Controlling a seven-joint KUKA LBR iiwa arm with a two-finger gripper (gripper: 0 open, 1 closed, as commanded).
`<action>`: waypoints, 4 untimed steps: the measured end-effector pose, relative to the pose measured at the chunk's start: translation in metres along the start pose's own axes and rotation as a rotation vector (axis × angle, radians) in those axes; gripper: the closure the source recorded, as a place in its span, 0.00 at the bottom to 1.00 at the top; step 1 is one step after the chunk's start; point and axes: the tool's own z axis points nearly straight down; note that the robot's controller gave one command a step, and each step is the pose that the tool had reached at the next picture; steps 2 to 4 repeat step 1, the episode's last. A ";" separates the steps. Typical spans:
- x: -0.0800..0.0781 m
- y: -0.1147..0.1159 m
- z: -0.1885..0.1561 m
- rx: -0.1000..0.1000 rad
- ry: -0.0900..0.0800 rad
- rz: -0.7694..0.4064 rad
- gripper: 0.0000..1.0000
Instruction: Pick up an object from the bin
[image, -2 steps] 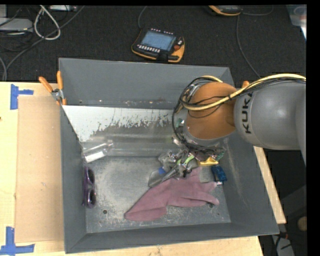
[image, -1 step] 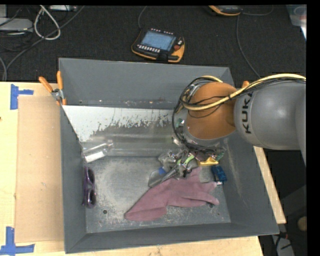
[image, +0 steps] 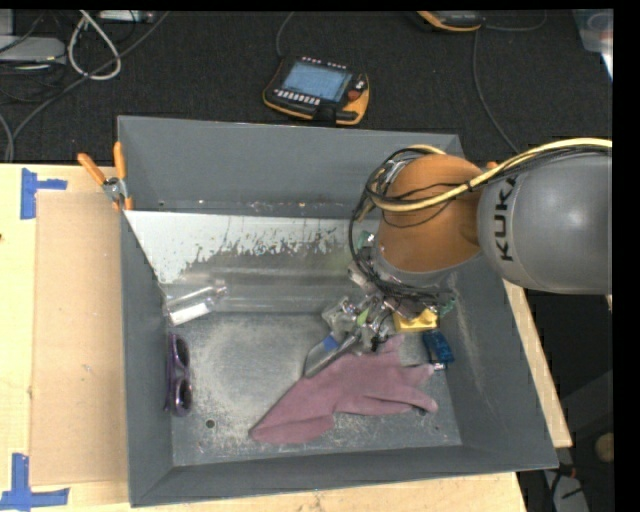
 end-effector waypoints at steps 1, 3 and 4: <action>-0.002 -0.001 -0.046 0.006 -0.004 -0.001 1.00; -0.002 -0.001 -0.046 0.006 -0.004 -0.001 1.00; -0.002 -0.001 -0.046 0.006 -0.004 -0.001 1.00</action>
Offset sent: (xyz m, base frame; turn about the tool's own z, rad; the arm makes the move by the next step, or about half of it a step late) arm 0.0016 0.0002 0.0508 -0.0009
